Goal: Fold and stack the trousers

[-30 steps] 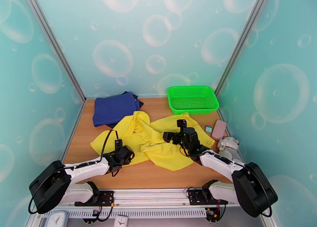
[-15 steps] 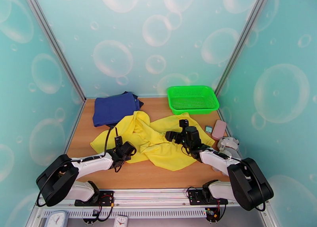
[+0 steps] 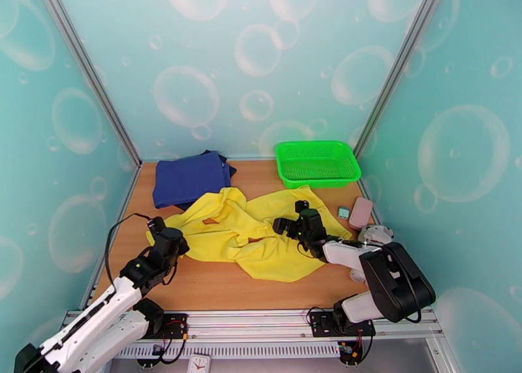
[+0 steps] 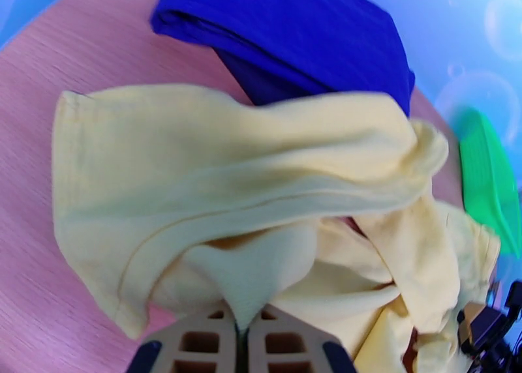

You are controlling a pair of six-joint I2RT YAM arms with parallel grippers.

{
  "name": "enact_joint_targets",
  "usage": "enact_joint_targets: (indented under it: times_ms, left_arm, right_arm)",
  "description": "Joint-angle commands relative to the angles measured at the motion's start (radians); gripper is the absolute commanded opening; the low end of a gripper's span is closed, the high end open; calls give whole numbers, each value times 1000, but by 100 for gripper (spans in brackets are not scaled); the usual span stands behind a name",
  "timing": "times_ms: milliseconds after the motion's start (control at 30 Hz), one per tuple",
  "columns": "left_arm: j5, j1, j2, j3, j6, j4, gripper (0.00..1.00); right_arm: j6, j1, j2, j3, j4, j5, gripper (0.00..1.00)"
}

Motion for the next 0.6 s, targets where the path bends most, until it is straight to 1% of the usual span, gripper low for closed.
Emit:
enact_joint_targets:
  times_ms: [0,167,267,333,367,433,567]
  left_arm:
    - [-36,78,-58,-9,30,11,0]
    - [-131,212,-157,-6,19,-8,0]
    - [-188,302,-212,-9,36,-19,0]
    - [-197,354,-225,-16,41,-11,0]
    - [-184,380,-224,-21,49,0,0]
    - [-175,403,-222,-37,59,18,0]
    - [-204,407,-231,-43,50,10,0]
  right_arm:
    - [45,-19,40,22,-9,28,99]
    - [83,-53,72,21,0,0,99]
    - [85,-59,73,19,-7,27,99]
    - [83,-60,68,22,-15,40,99]
    - [82,-61,64,20,-18,48,99]
    - [72,-64,49,19,-30,65,99]
    - [51,-56,-3,10,-30,108,99]
